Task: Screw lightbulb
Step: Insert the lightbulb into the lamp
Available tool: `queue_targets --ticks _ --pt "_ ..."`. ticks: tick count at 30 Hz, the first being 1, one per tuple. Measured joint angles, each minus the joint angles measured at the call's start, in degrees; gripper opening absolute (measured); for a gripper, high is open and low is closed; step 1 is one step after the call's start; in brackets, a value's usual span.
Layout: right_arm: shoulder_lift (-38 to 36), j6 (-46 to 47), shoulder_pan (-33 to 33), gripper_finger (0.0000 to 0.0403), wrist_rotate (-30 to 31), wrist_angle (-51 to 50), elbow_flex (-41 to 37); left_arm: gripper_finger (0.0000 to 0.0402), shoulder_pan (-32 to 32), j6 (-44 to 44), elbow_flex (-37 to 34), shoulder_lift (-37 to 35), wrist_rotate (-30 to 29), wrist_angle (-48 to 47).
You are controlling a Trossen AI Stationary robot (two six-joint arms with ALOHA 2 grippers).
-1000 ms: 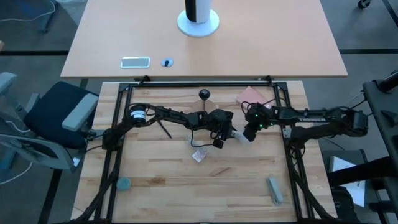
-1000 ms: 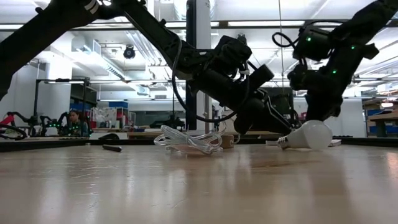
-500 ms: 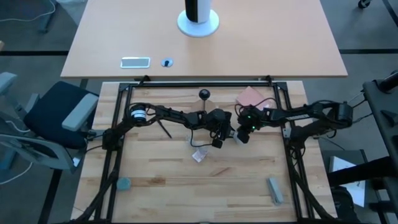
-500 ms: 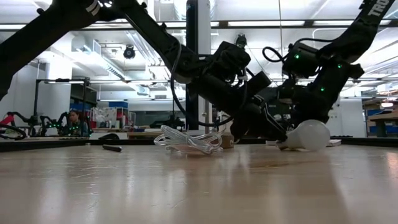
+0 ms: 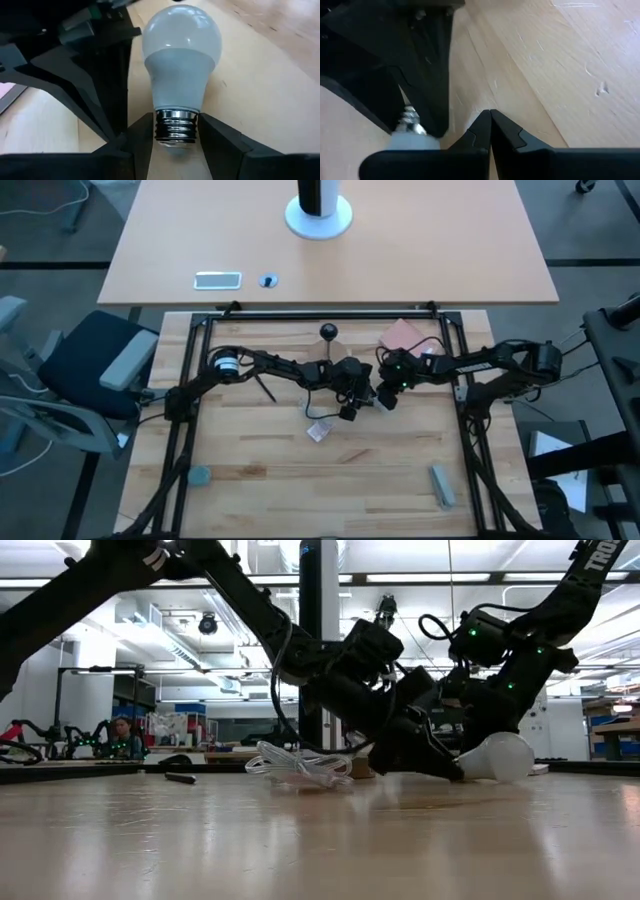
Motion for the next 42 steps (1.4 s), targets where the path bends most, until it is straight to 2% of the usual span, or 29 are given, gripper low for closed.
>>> queue_targets --ticks 30,34,36,42 --pt "-0.03 0.09 0.26 0.0 -0.03 0.18 0.03 0.0146 -1.33 -3.78 0.63 1.14 0.84 3.44" --pt "-2.69 -0.14 0.23 0.0 1.74 -1.19 0.06 0.0146 -1.42 -4.77 0.63 1.14 0.87 3.23" --pt "-5.46 -0.18 0.22 0.0 2.78 -4.89 0.82 0.0146 -1.51 -5.29 0.63 1.14 0.87 2.9" --pt "-15.27 1.18 0.26 0.0 8.67 -25.59 2.72 0.0146 -1.77 -5.71 0.63 1.14 0.89 3.25"
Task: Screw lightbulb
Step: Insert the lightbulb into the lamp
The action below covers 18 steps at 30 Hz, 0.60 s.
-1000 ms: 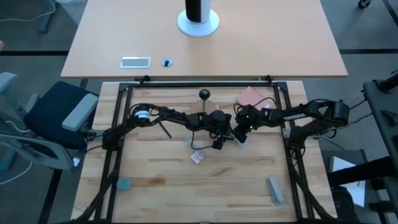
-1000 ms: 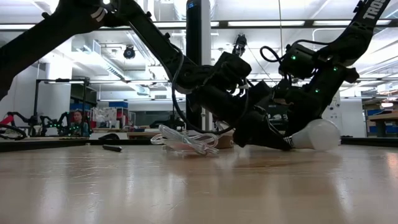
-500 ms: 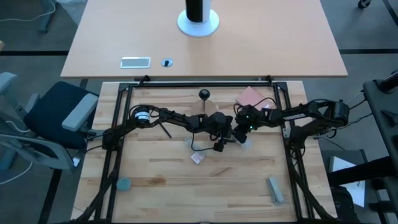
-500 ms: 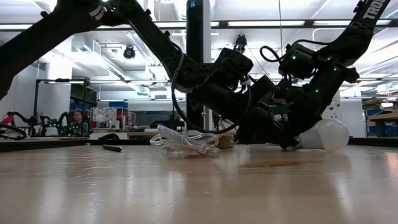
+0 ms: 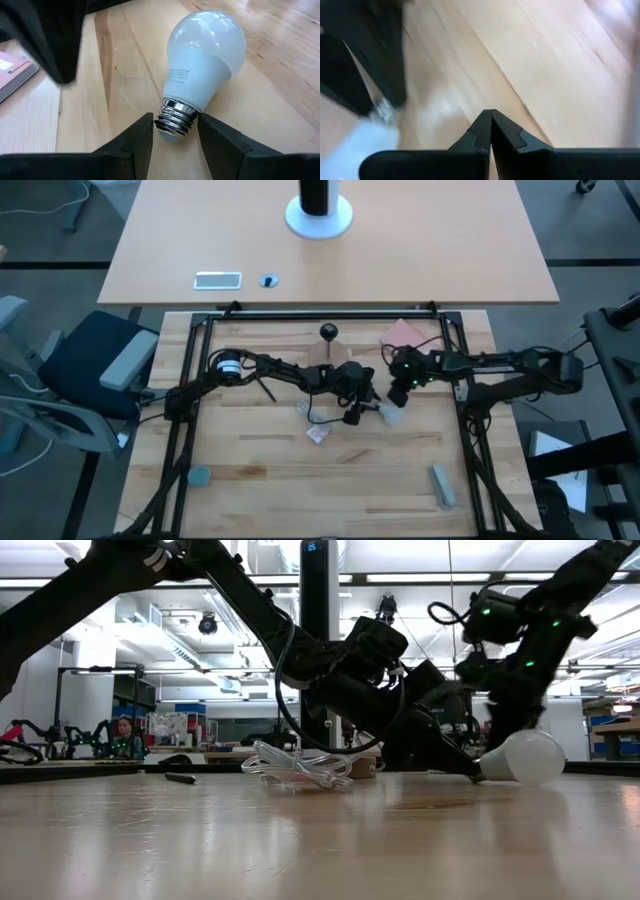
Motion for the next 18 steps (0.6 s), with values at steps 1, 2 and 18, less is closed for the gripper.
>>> queue_targets --ticks 1,2,18 --pt "-1.86 0.69 -0.01 0.0 0.6 -2.47 0.0 0.0146 -0.02 -0.17 0.0 0.0 0.0 0.0" --pt "-3.77 1.46 -0.04 0.0 0.9 -4.74 0.0 0.0146 -0.02 -0.4 0.0 0.0 0.0 0.0" --pt "-20.3 21.87 8.3 0.0 -2.61 -17.05 -0.15 0.0146 -0.17 -4.03 0.01 0.0 -0.04 -0.34"
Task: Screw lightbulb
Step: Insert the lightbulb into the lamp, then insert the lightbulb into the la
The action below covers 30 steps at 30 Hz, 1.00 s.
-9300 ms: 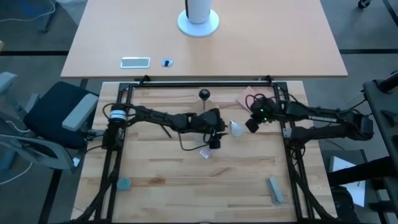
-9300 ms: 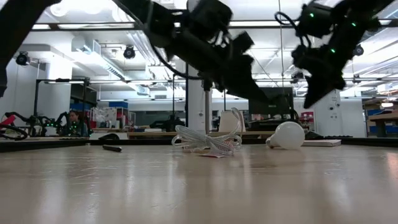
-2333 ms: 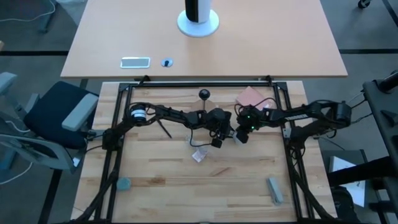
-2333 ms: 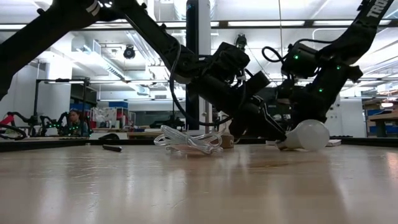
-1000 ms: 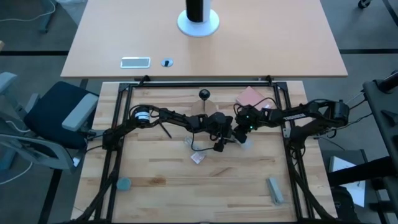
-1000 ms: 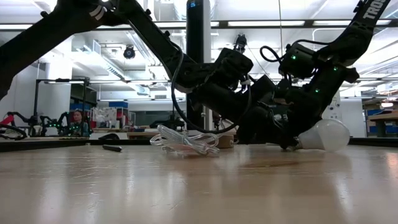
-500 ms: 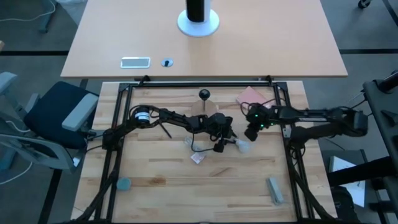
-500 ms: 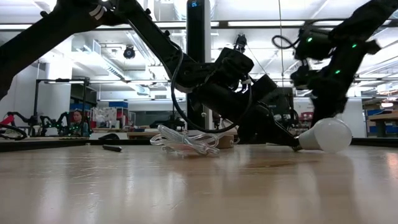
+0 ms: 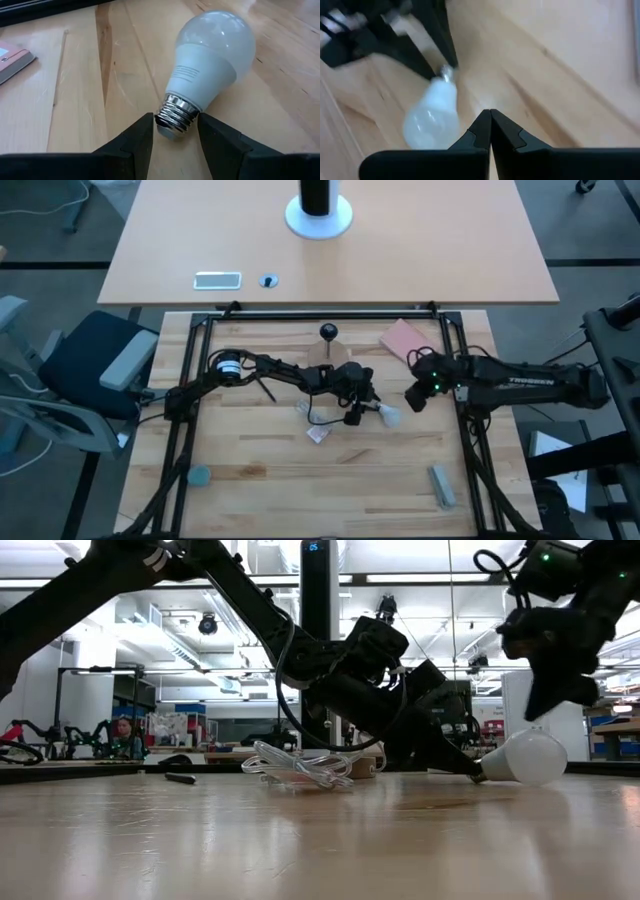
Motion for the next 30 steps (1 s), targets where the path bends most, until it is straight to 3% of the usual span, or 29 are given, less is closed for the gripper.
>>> queue_targets --ticks 6,15,21,30 --pt "3.69 5.35 5.0 0.0 0.04 -5.48 -0.09 0.0146 -0.08 -1.14 0.01 0.0 -0.02 -0.01" --pt "5.72 9.15 9.9 0.0 -0.06 -5.25 -0.09 0.0146 -0.31 -1.95 0.01 0.0 -0.11 -0.09" --pt "7.01 10.05 14.16 0.0 -4.56 2.6 -0.82 0.0146 -0.48 -1.97 0.01 0.0 -0.15 -0.09" --pt "13.9 7.45 16.09 0.0 -5.74 11.44 -1.42 0.0146 -0.48 -2.51 -0.05 0.0 -0.26 -0.12"
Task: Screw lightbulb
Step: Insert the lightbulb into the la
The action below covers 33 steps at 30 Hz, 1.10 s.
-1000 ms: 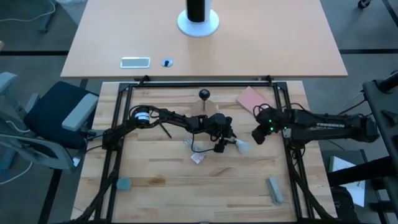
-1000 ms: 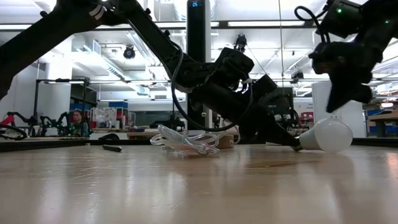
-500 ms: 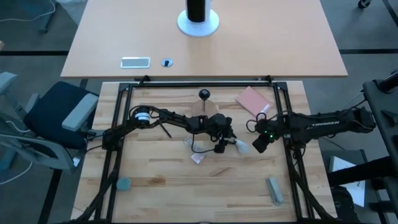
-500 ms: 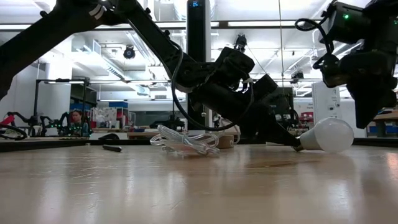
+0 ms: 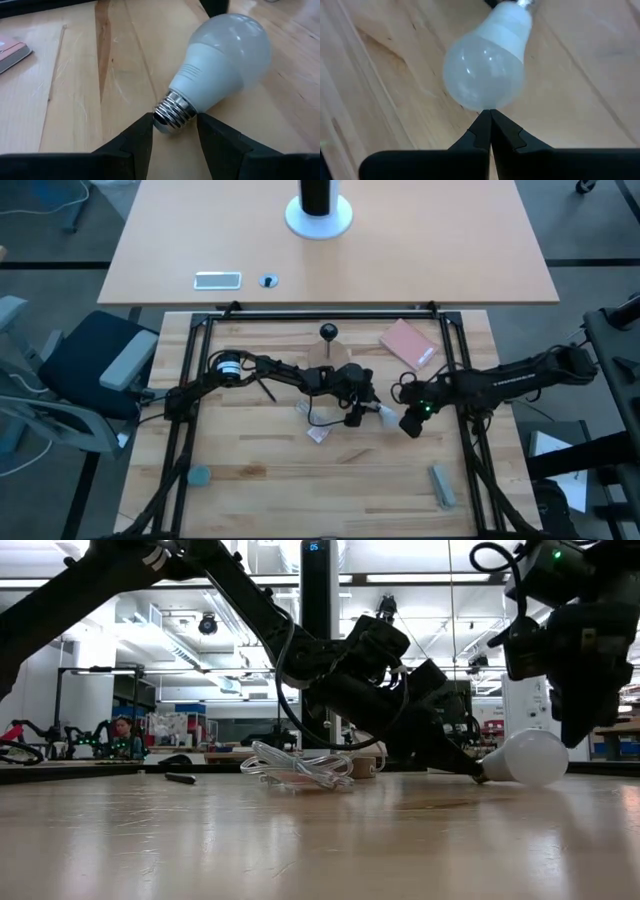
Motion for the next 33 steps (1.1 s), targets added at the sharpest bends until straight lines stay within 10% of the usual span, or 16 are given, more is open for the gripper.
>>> queue_targets --ticks 33 --pt "3.82 -1.2 -0.59 0.0 10.4 2.98 -0.07 0.0122 -0.7 -0.68 -0.09 -2.47 4.37 -9.83"
